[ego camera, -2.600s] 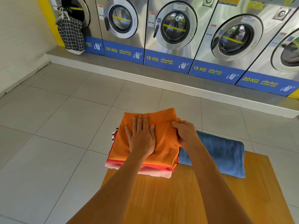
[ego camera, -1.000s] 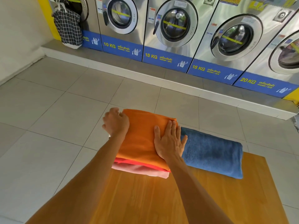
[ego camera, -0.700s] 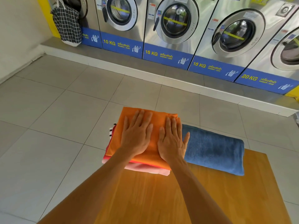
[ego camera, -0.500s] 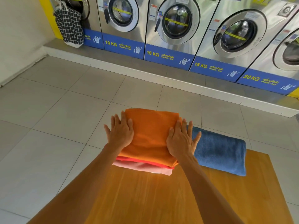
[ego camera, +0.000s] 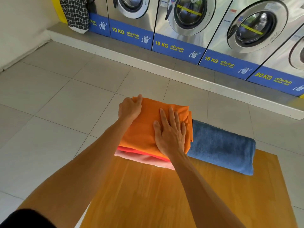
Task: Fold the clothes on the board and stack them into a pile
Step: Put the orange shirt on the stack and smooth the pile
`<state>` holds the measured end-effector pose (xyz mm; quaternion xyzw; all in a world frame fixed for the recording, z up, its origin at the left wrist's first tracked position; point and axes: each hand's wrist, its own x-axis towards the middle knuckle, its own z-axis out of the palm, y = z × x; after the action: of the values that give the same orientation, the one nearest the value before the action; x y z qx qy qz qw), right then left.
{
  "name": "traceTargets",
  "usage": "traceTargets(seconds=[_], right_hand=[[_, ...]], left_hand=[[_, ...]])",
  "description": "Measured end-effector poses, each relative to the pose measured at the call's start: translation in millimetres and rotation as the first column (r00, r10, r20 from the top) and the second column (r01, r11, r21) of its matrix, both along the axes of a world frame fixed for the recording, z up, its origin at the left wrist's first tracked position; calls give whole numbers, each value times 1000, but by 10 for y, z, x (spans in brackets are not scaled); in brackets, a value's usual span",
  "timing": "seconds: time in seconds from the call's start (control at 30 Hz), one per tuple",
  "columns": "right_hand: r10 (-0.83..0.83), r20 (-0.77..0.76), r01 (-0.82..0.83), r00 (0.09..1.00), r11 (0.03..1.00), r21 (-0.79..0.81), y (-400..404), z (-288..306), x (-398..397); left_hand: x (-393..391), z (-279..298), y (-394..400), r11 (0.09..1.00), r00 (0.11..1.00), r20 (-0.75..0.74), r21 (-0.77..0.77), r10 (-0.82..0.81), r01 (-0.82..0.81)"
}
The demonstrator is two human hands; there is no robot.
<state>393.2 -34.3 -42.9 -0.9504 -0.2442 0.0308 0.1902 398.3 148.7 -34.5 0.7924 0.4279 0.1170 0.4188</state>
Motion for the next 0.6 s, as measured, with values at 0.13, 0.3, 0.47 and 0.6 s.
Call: traceTargets(seconds=[0.13,0.3,0.47,0.6], right_hand=[[-29,-36,28,999,999,-40,-20,-19,35],[-63,-46,58,997,993,-101,3,-25,24],[-76,-59,70,995,993,-100,-9,-33,21],[-77,-46,72,996,992,-103,15,-36,8]], left_hand=[[86,-67,185,989,993,43,-105,112,-107],[48,-175,198,939,978,-10,-279,208,-203],[-134,-57,352,989,991,-73,-108,-112,104],[-323,-118,407,956,947,-131,-51,-292,288]])
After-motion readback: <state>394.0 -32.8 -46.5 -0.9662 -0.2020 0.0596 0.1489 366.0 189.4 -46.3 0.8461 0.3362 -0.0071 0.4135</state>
